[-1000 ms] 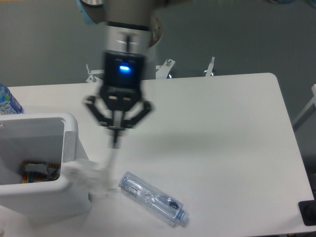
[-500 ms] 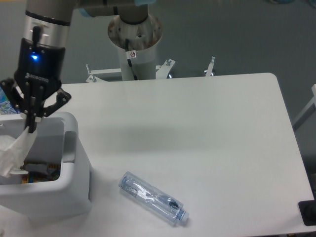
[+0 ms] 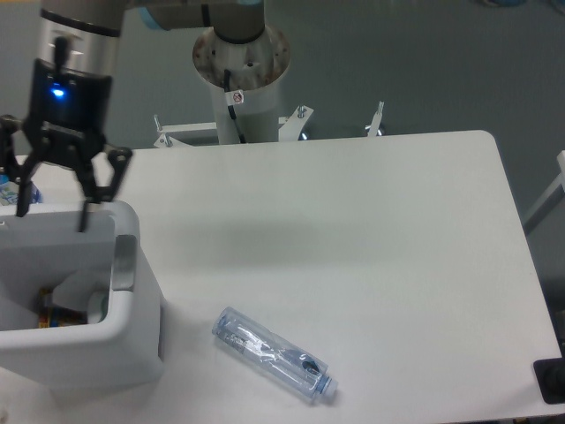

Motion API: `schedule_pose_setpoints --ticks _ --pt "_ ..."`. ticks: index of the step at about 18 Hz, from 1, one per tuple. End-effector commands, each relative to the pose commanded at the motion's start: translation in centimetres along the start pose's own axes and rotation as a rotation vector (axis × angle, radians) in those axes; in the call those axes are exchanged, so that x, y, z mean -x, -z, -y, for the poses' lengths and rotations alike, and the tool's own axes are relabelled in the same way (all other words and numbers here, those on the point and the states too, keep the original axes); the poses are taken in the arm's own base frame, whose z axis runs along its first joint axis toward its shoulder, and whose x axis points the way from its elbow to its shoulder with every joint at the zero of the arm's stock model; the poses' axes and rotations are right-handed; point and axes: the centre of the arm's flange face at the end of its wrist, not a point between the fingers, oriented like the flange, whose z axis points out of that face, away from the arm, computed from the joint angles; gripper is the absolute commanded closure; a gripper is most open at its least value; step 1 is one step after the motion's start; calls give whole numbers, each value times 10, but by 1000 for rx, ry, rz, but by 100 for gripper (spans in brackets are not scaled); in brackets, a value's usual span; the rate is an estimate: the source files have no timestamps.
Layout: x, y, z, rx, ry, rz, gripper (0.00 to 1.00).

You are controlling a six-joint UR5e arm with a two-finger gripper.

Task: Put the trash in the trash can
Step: 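Open the gripper to drop the tissue into the bin, then move the gripper down to the cap end of the clear bottle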

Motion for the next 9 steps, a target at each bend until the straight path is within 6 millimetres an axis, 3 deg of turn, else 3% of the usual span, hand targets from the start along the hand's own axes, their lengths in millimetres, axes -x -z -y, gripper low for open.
schedule_pose_setpoints --ticks 3,6,9 --pt "72 -5 13 -9 168 95 0" --pt "137 -30 16 14 315 206 0" --pt "183 -70 7 72 397 299 0"
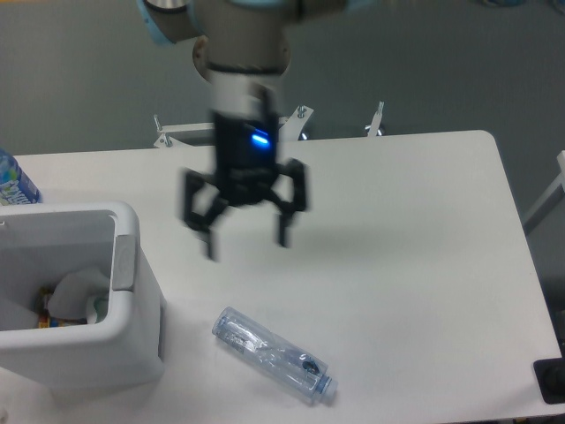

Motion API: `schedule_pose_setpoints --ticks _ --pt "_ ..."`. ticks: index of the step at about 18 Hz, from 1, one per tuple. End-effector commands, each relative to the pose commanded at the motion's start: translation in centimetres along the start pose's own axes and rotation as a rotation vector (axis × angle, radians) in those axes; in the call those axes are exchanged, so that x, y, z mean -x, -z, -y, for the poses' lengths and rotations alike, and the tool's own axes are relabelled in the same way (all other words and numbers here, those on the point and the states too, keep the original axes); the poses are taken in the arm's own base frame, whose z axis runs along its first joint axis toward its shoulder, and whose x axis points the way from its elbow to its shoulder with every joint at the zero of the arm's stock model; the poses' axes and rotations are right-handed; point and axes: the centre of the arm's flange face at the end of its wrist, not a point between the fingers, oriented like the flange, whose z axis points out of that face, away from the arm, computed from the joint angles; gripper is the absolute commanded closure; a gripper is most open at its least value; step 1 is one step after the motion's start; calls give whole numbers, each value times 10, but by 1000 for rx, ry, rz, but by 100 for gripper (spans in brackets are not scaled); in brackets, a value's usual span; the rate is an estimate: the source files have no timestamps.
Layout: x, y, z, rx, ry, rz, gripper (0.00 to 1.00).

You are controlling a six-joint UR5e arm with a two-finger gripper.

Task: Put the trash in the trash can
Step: 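Move the gripper down to the cap end of the clear bottle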

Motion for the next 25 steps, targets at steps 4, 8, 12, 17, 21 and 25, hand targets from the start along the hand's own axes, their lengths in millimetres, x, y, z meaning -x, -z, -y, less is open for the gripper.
schedule_pose_setpoints --ticks 4,8,12,17,21,25 --pt "27 -84 4 100 33 54 0" --pt "35 -137 11 148 42 66 0" --pt "43 -180 12 190 68 80 0" --pt "48 -216 7 229 73 88 0" --pt "49 -256 22 229 114 93 0" --pt "49 -277 23 236 114 92 0"
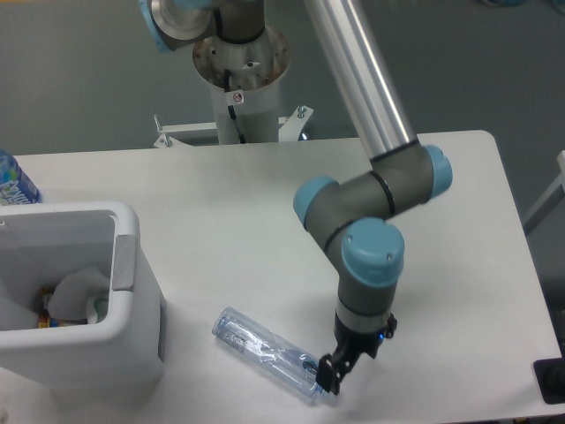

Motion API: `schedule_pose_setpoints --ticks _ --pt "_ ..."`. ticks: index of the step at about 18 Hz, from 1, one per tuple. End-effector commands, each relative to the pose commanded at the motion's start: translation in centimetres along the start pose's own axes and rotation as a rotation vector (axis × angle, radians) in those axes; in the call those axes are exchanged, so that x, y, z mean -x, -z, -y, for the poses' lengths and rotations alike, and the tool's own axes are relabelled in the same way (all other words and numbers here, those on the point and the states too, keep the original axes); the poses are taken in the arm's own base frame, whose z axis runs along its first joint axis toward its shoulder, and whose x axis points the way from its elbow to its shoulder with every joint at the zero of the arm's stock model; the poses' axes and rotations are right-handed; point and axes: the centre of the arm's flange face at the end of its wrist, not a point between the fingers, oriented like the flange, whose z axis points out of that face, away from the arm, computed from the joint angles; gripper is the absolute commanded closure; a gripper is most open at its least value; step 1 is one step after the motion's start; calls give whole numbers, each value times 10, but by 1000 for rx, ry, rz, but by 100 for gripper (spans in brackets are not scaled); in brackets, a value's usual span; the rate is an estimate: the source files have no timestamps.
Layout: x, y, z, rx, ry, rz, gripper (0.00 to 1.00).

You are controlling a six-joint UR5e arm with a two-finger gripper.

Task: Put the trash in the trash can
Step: 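Move the gripper down to the cap end of the clear bottle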

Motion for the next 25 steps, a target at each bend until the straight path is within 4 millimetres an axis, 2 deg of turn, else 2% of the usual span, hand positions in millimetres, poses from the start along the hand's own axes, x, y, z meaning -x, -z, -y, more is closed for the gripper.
schedule_pose_setpoints --ticks 1,4,7,10,15,19,22,25 --pt "1 -7 -1 9 6 3 0" --pt "-4 -11 -5 14 1 4 0" --pt "-7 -19 -11 27 -3 6 8" --pt "-8 -25 -11 34 -3 8 12" --pt "-15 -26 -18 40 -14 7 34" --pt "-20 -26 -22 43 -21 6 41" --pt "-25 -27 -26 46 -27 7 53" --pt "-25 -27 -26 45 -27 8 59"
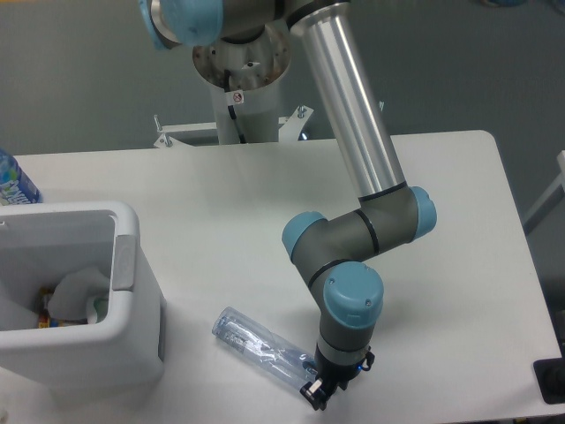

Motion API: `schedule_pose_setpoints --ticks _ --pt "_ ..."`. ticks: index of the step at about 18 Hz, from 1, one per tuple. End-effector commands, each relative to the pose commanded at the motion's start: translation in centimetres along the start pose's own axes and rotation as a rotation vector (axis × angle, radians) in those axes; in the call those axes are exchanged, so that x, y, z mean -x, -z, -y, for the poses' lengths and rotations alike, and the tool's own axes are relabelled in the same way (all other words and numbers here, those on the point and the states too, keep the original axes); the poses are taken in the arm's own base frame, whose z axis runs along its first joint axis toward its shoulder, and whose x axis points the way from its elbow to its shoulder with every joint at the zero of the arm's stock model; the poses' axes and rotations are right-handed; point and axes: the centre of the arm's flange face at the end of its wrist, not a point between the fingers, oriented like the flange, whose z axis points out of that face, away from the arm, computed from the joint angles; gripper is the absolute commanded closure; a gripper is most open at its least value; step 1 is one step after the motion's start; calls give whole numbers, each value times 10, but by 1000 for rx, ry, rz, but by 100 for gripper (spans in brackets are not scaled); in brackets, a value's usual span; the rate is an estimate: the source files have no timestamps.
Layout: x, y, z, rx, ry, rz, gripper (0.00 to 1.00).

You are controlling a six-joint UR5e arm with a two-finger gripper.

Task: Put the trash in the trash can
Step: 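Move the gripper down to the cap end of the clear bottle, then close the gripper on the bottle's cap end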

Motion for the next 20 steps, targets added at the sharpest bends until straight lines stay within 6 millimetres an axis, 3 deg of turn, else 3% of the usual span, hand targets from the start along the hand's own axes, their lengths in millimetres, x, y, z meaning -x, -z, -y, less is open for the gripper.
schedule_pose_setpoints --ticks 4,8,11,14,20 --pt "-1 1 0 -1 -2 -2 81" --pt "-3 4 -1 -5 -4 -4 84" --pt "-8 28 3 -35 -8 -14 85" --pt "-18 96 11 -124 -18 -46 85" --pt "-34 273 25 -379 -45 -128 85"
